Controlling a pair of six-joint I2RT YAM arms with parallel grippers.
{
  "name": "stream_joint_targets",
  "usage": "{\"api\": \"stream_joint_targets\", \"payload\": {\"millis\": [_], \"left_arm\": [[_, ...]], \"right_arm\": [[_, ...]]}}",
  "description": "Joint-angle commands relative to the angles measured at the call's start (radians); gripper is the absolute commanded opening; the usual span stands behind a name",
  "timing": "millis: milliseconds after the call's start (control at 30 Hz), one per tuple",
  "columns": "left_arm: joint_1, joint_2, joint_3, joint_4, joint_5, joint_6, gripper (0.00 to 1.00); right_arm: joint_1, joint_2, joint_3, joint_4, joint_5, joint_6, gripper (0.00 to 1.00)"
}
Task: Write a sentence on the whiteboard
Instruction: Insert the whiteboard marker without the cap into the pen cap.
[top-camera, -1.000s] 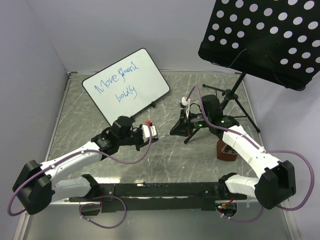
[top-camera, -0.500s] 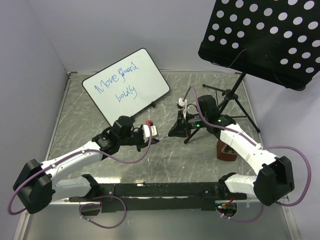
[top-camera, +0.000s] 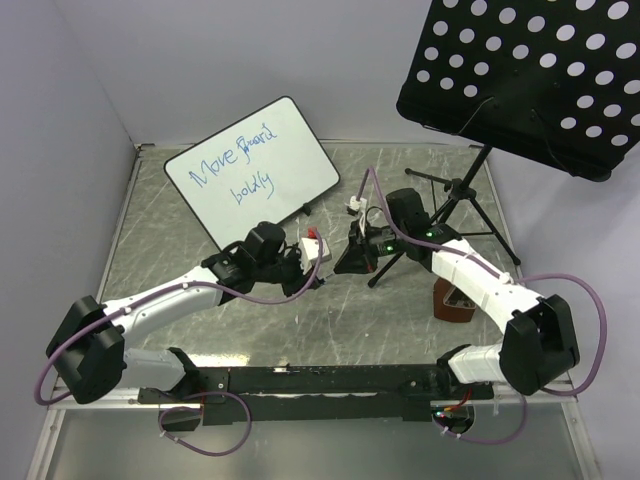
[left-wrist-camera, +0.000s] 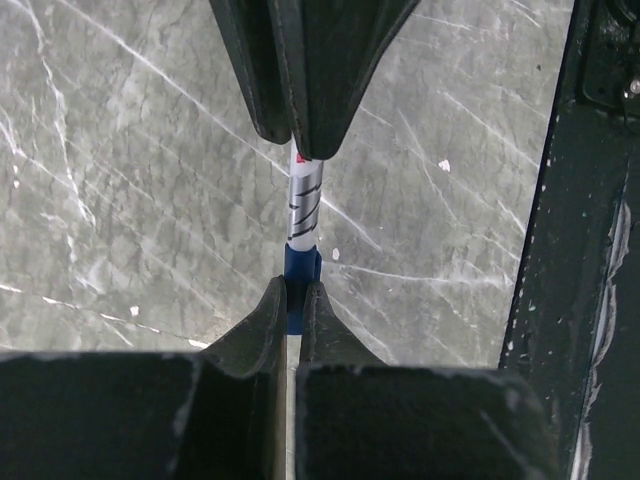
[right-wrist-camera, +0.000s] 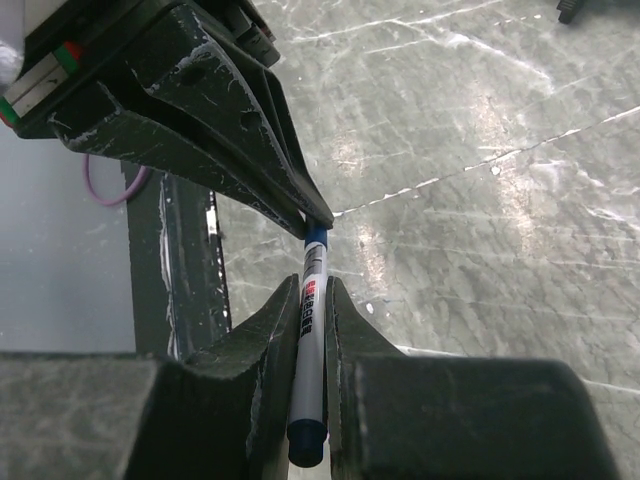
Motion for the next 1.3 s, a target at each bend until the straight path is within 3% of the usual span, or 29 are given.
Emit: {"api": "stream_joint_targets", "payload": {"millis": [0, 267, 400, 433, 500, 533, 600, 633, 967, 1100, 1267], "left_arm": [[-0.031, -0.047, 0.049, 0.350, 0.099, -0.099, 0.01], [-0.031, -0.024, 0.015, 0.528, 0.122, -0.273, 0.01], [-0.033, -0.048, -0.005, 0.405, 0.070, -0.239, 0.01], [-0.028, -0.056, -0.041, 0.389, 0.055, -0.244, 0.01], [-0.024, -0.088, -0.092, 0.367, 0.027, -0.285, 0.01], [-0.022, -0.099, -0.145, 0.366, 0.021, -0.305, 0.01], [-0.024, -0.133, -0.198, 0.372, 0.004, -0.366, 0.01], [-0.024, -0.142, -0.244, 0.383, 0.002, -0.389, 0.01], [-0.005, -0.127, -0.313, 0.268, -0.108, -0.630, 0.01], [0.048, -0.012, -0.227, 0.141, -0.154, -0.731, 0.01], [0.062, 0.151, -0.098, -0.044, -0.173, -0.741, 0.01]], "right_arm": [[0.051, 0.049, 0.032, 0.059, -0.050, 0.021, 0.00], [0.065, 0.109, 0.039, 0.084, -0.067, 0.047, 0.00], [0.061, 0.118, 0.057, 0.050, -0.047, 0.018, 0.01], [0.054, 0.120, 0.062, 0.044, -0.044, 0.017, 0.21], [0.042, 0.117, 0.074, 0.029, -0.038, 0.014, 0.48], [0.028, 0.109, 0.077, 0.027, -0.038, 0.014, 0.72], [0.016, 0.086, 0.077, 0.027, -0.027, 0.014, 0.85], [0.002, 0.077, 0.077, 0.027, -0.021, 0.014, 0.96], [-0.087, -0.052, 0.036, 0.065, 0.071, 0.012, 1.00], [-0.105, -0.081, 0.023, 0.064, 0.066, 0.001, 1.00], [-0.128, -0.115, 0.009, 0.072, 0.074, 0.003, 1.00]]}}
